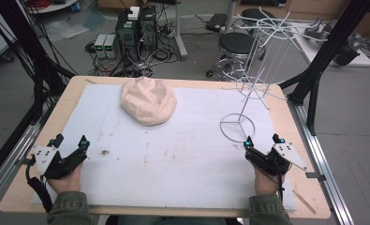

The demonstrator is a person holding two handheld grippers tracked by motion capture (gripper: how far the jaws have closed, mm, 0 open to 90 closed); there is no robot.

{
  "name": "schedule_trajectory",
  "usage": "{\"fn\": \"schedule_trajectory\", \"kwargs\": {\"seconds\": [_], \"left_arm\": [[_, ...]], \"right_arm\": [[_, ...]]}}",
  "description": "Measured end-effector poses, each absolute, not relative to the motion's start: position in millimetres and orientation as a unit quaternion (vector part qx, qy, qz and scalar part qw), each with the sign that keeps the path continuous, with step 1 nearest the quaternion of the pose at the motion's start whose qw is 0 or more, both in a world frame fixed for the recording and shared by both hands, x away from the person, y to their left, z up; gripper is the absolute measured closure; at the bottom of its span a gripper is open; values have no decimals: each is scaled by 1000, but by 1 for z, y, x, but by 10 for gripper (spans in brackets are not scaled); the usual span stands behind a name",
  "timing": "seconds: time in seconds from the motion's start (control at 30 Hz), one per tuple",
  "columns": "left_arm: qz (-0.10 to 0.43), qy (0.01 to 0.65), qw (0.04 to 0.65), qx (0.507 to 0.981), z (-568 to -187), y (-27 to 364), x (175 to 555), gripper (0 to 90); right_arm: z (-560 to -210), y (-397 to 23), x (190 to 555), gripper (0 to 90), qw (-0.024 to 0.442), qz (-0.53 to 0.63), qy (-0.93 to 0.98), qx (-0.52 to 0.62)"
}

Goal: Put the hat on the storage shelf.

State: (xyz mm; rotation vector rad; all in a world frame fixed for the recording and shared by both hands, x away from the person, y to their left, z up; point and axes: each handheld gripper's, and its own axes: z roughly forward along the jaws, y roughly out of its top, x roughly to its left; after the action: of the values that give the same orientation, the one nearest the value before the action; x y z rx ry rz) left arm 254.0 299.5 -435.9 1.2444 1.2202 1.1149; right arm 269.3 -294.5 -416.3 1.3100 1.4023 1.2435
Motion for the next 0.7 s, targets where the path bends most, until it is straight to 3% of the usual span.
{"fn": "schedule_trajectory", "kwargs": {"seconds": [0.7], "left_arm": [[462,506,511,519,-436,299,255,215]], "right_arm": [[-417,-297,270,66,403,498,555,531]]}}
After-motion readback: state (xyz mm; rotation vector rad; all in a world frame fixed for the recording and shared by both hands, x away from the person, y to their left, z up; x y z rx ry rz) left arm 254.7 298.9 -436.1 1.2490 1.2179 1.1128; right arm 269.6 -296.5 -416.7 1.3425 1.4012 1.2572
